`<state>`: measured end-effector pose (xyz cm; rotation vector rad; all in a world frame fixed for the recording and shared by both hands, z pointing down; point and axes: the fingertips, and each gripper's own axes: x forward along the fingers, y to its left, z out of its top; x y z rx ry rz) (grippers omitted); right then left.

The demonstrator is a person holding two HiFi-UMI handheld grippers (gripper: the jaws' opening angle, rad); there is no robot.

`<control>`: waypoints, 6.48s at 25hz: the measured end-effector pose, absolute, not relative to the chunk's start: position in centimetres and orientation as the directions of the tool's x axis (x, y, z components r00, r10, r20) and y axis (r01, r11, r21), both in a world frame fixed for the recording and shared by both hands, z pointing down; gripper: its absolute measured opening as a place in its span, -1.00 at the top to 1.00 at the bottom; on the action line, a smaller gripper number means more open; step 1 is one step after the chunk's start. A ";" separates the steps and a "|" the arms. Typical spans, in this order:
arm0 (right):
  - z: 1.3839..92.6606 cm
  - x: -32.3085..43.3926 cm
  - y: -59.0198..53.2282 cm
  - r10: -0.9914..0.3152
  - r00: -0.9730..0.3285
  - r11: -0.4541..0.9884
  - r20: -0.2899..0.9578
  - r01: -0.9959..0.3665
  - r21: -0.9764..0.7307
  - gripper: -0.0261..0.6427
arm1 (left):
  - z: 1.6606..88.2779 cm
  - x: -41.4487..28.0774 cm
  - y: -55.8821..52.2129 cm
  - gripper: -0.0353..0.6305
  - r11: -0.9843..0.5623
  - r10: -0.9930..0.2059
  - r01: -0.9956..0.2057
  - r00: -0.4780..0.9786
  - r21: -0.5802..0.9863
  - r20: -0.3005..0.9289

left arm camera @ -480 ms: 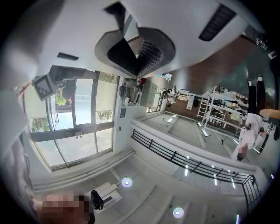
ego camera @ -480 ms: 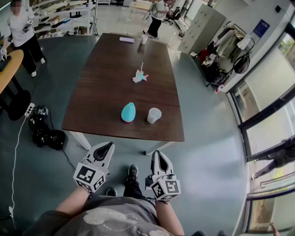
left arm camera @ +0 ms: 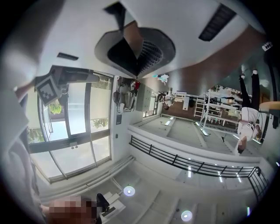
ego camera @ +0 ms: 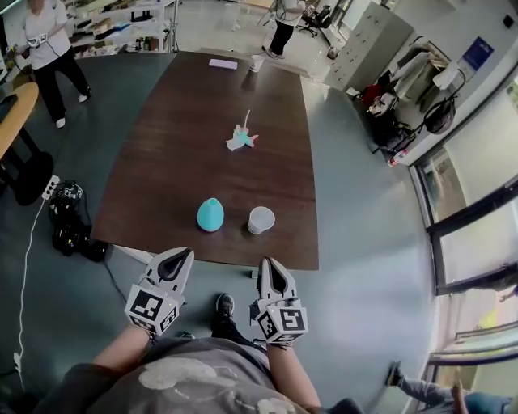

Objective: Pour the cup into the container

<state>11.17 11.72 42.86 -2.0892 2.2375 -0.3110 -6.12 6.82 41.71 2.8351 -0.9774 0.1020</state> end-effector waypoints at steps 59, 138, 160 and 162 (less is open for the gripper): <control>57.2 15.9 -4.1 -0.873 -0.182 0.168 0.454 -0.983 -0.070 -0.04 | 51.1 -2.3 -5.3 0.87 -0.689 -0.665 -0.713 0.692 0.129 0.281; 56.0 16.7 -4.2 -0.872 -0.143 0.129 0.467 -0.990 -0.063 -0.02 | 54.3 5.6 -8.0 -0.33 -0.863 -0.475 -0.505 0.823 0.017 0.312; 44.7 9.2 -6.8 -0.802 -0.380 0.473 0.461 -0.875 0.101 -0.01 | 54.4 5.7 -8.2 -0.33 -0.862 -0.479 -0.506 0.829 0.023 0.288; 44.8 9.0 -6.8 -0.793 -0.370 0.481 0.484 -0.868 0.125 -0.01 | 54.4 5.6 -8.2 -0.33 -0.862 -0.479 -0.506 0.830 0.024 0.287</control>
